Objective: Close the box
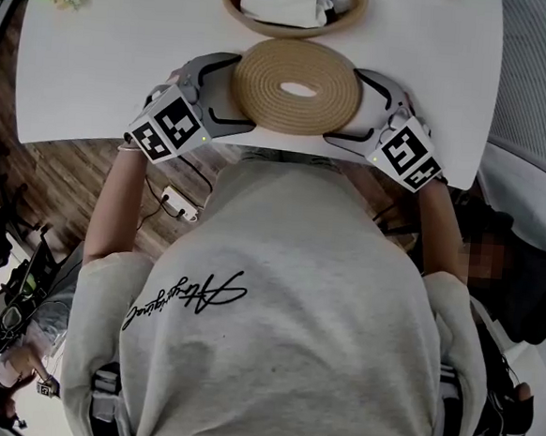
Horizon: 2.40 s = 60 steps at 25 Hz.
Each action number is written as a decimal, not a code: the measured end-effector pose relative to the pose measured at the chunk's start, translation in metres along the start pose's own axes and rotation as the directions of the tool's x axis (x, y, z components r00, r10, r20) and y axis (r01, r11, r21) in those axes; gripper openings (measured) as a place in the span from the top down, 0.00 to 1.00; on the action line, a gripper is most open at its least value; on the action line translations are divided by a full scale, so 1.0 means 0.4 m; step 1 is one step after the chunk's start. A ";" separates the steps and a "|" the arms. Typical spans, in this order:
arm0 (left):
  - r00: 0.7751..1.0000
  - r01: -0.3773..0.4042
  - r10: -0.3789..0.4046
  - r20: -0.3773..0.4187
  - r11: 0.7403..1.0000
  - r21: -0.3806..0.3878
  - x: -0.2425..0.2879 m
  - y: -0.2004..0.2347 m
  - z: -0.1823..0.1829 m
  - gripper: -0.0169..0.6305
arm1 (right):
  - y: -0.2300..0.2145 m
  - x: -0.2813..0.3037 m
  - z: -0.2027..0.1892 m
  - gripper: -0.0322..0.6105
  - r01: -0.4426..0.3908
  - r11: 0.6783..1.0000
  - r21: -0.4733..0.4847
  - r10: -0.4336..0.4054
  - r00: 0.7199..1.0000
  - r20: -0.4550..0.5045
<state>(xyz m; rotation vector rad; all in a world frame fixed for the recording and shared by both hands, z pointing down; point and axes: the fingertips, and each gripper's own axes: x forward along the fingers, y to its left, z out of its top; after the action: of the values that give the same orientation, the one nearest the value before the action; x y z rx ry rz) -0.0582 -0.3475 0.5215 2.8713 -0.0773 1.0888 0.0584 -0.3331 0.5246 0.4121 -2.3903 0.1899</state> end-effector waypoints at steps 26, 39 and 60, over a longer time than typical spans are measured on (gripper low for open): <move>0.994 -0.018 0.020 0.104 1.000 -0.016 -0.097 -0.021 0.115 0.21 | 0.012 -0.095 0.097 0.11 -0.024 1.000 0.013 0.022 0.993 0.119; 0.981 -0.065 0.065 0.183 0.998 -0.003 -0.170 -0.020 0.216 0.21 | -0.004 -0.179 0.179 0.11 -0.017 1.000 -0.025 0.022 0.979 0.203; 0.954 -0.197 0.194 0.228 0.980 -0.012 -0.191 0.081 0.317 0.21 | -0.145 -0.245 0.265 0.11 -0.033 0.988 -0.152 0.073 0.962 0.263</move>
<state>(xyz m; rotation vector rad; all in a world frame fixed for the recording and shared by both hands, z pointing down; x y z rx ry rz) -0.0341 -0.3886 0.3775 3.0377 -0.3768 0.7794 0.0823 -0.3897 0.3818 0.3219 -2.6627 -0.0200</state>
